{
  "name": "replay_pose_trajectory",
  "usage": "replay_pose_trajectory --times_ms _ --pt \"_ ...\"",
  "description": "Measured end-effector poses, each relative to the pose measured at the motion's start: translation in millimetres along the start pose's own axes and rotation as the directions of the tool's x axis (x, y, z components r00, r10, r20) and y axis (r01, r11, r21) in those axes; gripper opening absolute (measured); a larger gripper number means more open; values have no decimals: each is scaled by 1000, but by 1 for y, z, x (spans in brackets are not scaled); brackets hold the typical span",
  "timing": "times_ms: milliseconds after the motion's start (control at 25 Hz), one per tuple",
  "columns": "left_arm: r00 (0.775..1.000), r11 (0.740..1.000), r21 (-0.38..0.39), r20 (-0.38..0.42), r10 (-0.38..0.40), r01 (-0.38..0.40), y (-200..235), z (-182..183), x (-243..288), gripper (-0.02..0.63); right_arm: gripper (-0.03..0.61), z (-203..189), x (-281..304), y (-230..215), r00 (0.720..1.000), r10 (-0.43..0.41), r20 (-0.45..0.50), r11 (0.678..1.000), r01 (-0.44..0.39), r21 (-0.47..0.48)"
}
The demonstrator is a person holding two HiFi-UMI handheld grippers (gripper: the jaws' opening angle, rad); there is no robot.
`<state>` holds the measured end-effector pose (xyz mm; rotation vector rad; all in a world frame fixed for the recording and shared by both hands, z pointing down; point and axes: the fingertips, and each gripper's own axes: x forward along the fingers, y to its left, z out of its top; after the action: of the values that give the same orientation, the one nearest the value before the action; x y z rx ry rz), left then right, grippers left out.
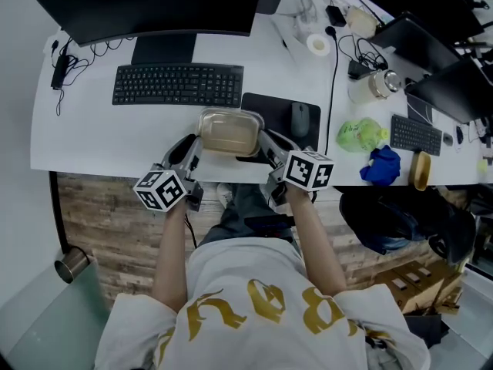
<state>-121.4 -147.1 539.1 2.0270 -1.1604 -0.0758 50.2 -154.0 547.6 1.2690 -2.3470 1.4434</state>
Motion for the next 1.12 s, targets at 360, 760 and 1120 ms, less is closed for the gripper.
replay_pose_trajectory --times_ms 360,760,1120 --pt "999 1000 10 48 -22 22 -20 12 -20 78 55 -1 -20 20 999 -4 35 1000 4 -6" --pt "995 1000 12 96 -20 18 -35 17 -44 78 55 1 -35 44 998 25 61 999 -23 -36" --pt "988 1000 13 152 8 -10 -41 26 -76 78 54 -2 -37 70 997 55 58 996 -50 -78"
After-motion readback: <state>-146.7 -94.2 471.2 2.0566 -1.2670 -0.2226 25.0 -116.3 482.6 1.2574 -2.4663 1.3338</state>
